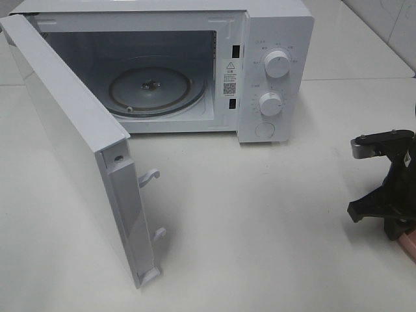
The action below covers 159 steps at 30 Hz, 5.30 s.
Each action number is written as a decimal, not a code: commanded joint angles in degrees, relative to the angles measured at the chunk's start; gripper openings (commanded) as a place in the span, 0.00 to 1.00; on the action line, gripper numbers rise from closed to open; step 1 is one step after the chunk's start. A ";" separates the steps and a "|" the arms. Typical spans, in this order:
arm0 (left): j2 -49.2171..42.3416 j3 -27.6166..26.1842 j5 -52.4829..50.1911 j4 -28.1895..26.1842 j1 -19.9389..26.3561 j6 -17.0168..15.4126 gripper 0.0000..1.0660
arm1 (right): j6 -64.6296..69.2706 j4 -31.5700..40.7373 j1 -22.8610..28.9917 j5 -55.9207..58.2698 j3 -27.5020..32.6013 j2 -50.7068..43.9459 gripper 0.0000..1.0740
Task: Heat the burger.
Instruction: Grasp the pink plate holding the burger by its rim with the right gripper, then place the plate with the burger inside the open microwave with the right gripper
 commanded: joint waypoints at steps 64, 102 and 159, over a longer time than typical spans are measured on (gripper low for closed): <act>-1.03 0.11 -0.29 -0.29 -0.23 -0.17 0.92 | 20.28 -21.31 24.01 26.53 -0.11 -11.97 0.00; -1.03 0.11 -0.29 -0.29 -0.23 -0.17 0.92 | 22.06 -18.91 50.71 36.33 3.61 -20.63 0.03; -1.03 0.11 -0.29 -0.29 -0.23 -0.17 0.92 | -13.46 -38.62 50.71 10.14 3.61 -20.63 0.06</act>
